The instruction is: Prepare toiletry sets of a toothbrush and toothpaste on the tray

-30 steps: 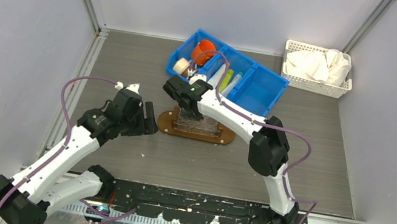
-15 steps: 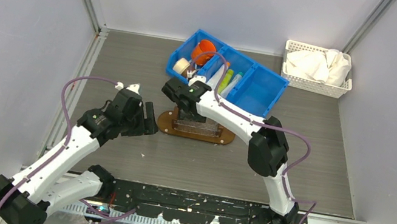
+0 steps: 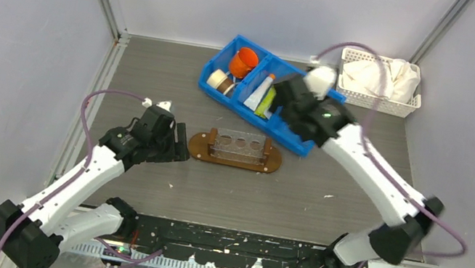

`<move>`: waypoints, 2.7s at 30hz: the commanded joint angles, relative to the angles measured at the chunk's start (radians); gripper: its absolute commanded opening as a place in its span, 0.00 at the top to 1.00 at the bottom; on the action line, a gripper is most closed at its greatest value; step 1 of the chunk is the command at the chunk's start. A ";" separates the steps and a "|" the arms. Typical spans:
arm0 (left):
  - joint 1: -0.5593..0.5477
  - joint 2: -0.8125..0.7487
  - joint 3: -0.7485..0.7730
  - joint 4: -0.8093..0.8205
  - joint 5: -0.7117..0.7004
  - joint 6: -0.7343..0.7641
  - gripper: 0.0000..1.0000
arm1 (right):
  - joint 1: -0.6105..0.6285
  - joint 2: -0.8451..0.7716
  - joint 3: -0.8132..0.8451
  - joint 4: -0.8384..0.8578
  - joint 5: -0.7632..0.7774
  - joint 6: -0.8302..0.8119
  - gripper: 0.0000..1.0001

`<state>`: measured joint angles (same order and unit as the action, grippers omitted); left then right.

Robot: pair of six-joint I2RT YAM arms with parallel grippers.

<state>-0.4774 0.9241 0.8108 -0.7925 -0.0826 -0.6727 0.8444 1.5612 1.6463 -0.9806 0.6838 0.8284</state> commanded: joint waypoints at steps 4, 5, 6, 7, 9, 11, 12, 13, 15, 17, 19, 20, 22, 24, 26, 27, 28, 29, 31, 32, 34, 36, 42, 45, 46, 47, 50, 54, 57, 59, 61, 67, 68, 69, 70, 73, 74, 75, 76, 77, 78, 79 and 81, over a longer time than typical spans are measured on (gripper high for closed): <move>0.003 0.031 0.018 0.061 -0.018 0.007 0.30 | -0.331 -0.079 -0.222 0.010 -0.024 -0.091 0.22; 0.003 0.037 0.018 0.064 -0.016 0.006 0.30 | -0.352 -0.073 -0.241 0.023 -0.026 -0.099 0.21; 0.003 0.044 0.022 0.062 -0.016 0.004 0.30 | -0.372 -0.067 -0.259 0.043 -0.038 -0.106 0.20; 0.003 0.048 0.024 0.058 -0.017 0.004 0.30 | -0.387 -0.059 -0.275 0.070 -0.051 -0.115 0.19; 0.003 0.051 0.024 0.052 -0.023 0.005 0.30 | -0.418 -0.035 -0.288 0.114 -0.092 -0.129 0.19; 0.003 0.045 0.021 0.046 -0.032 0.005 0.30 | -0.441 -0.005 -0.288 0.153 -0.127 -0.145 0.19; 0.004 0.040 0.019 0.042 -0.038 0.007 0.30 | -0.455 0.022 -0.280 0.156 -0.141 -0.148 0.19; 0.003 0.037 0.018 0.039 -0.043 0.008 0.30 | -0.471 0.039 -0.276 0.160 -0.146 -0.150 0.19; 0.004 0.032 0.018 0.031 -0.054 0.011 0.30 | -0.503 0.063 -0.287 0.192 -0.173 -0.161 0.19; 0.004 0.030 0.016 0.028 -0.063 0.013 0.30 | -0.537 0.083 -0.311 0.241 -0.214 -0.173 0.19; 0.003 0.034 0.014 0.030 -0.067 0.013 0.30 | -0.573 0.120 -0.317 0.278 -0.258 -0.185 0.21; 0.003 0.036 0.013 0.033 -0.067 0.012 0.30 | -0.587 0.141 -0.315 0.290 -0.277 -0.196 0.21; 0.003 0.047 0.014 0.037 -0.065 0.012 0.30 | -0.613 0.184 -0.308 0.322 -0.325 -0.220 0.25; 0.003 0.054 0.015 0.040 -0.064 0.010 0.30 | -0.630 0.226 -0.293 0.351 -0.375 -0.250 0.31; 0.003 0.058 0.014 0.044 -0.062 0.009 0.30 | -0.633 0.263 -0.261 0.352 -0.408 -0.282 0.35; 0.004 0.059 0.014 0.045 -0.061 0.009 0.30 | -0.634 0.276 -0.252 0.350 -0.418 -0.298 0.42; 0.004 0.059 0.014 0.047 -0.060 0.009 0.30 | -0.635 0.287 -0.241 0.346 -0.428 -0.311 0.56; 0.003 0.057 0.014 0.045 -0.060 0.007 0.30 | -0.635 0.294 -0.233 0.341 -0.431 -0.321 0.73; 0.003 0.053 0.012 0.048 -0.060 0.007 0.30 | -0.635 0.301 -0.226 0.336 -0.440 -0.336 0.81; 0.003 0.052 0.010 0.050 -0.059 0.006 0.30 | -0.635 0.299 -0.227 0.340 -0.460 -0.350 0.84; 0.003 0.053 0.008 0.051 -0.057 0.005 0.30 | -0.635 0.297 -0.234 0.354 -0.500 -0.378 0.85; 0.003 0.054 0.011 0.049 -0.056 0.005 0.30 | -0.635 0.303 -0.223 0.349 -0.501 -0.404 0.88; 0.003 0.042 0.013 0.041 -0.061 0.010 0.30 | -0.634 0.335 -0.176 0.331 -0.529 -0.579 0.92; 0.003 0.049 0.015 0.043 -0.062 0.012 0.30 | -0.630 0.339 -0.163 0.335 -0.537 -0.658 0.93; 0.003 0.052 0.014 0.049 -0.059 0.011 0.30 | -0.631 0.344 -0.154 0.334 -0.544 -0.670 0.92; 0.003 0.058 0.012 0.054 -0.056 0.009 0.30 | -0.629 0.348 -0.150 0.340 -0.562 -0.679 0.93; 0.003 0.074 0.023 0.048 -0.052 0.010 0.31 | -0.613 0.368 -0.138 0.364 -0.592 -0.725 0.93; 0.003 0.069 0.028 0.041 -0.069 0.020 0.31 | -0.609 0.412 -0.117 0.383 -0.586 -0.745 0.93; 0.003 0.076 0.032 0.041 -0.079 0.029 0.30 | -0.609 0.440 -0.099 0.398 -0.584 -0.746 0.92; 0.003 0.088 0.038 0.039 -0.082 0.031 0.30 | -0.609 0.454 -0.085 0.406 -0.583 -0.753 0.91; 0.003 0.099 0.041 0.039 -0.081 0.032 0.30 | -0.609 0.467 -0.065 0.412 -0.577 -0.758 0.90; 0.003 0.112 0.055 0.033 -0.100 0.037 0.30 | -0.610 0.493 -0.004 0.367 -0.505 -0.716 0.62; 0.003 0.114 0.056 0.039 -0.109 0.039 0.30 | -0.610 0.479 -0.021 0.375 -0.491 -0.704 0.49; 0.003 0.122 0.063 0.044 -0.122 0.043 0.29 | -0.610 0.455 -0.043 0.403 -0.461 -0.690 0.40; 0.004 0.133 0.070 0.055 -0.141 0.046 0.25 | -0.611 0.418 -0.064 0.420 -0.449 -0.676 0.34; 0.031 0.197 0.141 0.079 -0.157 0.057 0.15 | -0.612 0.320 -0.107 0.468 -0.426 -0.621 0.19; 0.039 0.224 0.181 0.088 -0.154 0.063 0.15 | -0.613 0.289 -0.108 0.471 -0.414 -0.600 0.20; 0.046 0.258 0.223 0.096 -0.155 0.071 0.17 | -0.611 0.254 -0.111 0.468 -0.396 -0.583 0.21; 0.054 0.293 0.267 0.106 -0.161 0.081 0.21 | -0.611 0.221 -0.115 0.465 -0.388 -0.565 0.22; 0.064 0.332 0.312 0.113 -0.163 0.093 0.27 | -0.608 0.181 -0.122 0.464 -0.388 -0.548 0.23; 0.076 0.374 0.356 0.112 -0.158 0.105 0.33 | -0.604 0.141 -0.132 0.463 -0.387 -0.535 0.24; 0.085 0.412 0.394 0.117 -0.154 0.117 0.41 | -0.599 0.101 -0.140 0.457 -0.385 -0.527 0.24; 0.105 0.490 0.445 0.141 -0.113 0.139 0.65 | -0.587 0.024 -0.167 0.439 -0.389 -0.510 0.25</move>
<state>-0.4080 1.3090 1.1408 -0.7376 -0.2096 -0.5949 0.2367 1.7947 1.4971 -0.5602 0.2531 0.2474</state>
